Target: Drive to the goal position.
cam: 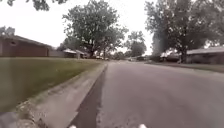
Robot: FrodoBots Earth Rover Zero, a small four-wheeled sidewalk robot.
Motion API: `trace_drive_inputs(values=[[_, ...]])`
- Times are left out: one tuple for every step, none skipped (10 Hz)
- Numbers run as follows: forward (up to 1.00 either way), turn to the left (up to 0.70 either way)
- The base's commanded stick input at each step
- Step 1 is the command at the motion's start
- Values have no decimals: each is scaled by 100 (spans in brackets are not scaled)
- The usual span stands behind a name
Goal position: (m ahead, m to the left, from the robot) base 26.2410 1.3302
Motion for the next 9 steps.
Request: trace_drive_inputs(values=[[70,0],[70,0],[70,0],[70,0],[70,0],[70,0],[70,0],[70,0],[70,0]])
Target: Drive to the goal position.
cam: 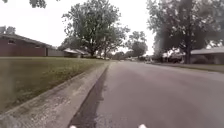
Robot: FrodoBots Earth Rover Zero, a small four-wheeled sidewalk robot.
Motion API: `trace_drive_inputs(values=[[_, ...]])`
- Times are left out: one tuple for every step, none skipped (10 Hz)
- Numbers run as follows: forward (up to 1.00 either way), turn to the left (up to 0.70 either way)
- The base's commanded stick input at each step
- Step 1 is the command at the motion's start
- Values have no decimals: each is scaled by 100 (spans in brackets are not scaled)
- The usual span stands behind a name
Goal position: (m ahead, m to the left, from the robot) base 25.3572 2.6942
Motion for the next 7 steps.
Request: trace_drive_inputs(values=[[70,0],[70,0],[70,0],[70,0],[70,0],[70,0],[70,0]])
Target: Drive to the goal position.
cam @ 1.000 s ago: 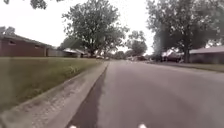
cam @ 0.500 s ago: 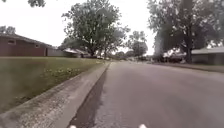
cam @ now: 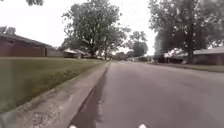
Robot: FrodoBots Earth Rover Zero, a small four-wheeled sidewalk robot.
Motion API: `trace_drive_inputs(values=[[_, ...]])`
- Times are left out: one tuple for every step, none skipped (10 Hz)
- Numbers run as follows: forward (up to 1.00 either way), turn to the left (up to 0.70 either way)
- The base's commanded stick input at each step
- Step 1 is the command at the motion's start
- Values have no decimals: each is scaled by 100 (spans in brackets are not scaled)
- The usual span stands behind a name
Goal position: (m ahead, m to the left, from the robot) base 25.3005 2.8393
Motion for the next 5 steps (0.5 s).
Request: trace_drive_inputs(values=[[70,0],[70,0],[70,0],[70,0],[70,0]])
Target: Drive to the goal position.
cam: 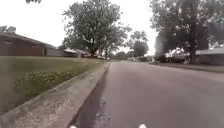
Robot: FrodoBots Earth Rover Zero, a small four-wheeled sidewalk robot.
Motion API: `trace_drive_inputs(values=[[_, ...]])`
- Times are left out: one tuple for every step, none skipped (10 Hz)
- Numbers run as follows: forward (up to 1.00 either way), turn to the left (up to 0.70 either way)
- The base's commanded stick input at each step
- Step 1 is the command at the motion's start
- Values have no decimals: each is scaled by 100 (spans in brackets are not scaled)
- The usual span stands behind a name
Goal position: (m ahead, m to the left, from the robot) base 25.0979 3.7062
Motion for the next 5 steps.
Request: trace_drive_inputs(values=[[70,0],[70,0],[70,0],[70,0],[70,0]])
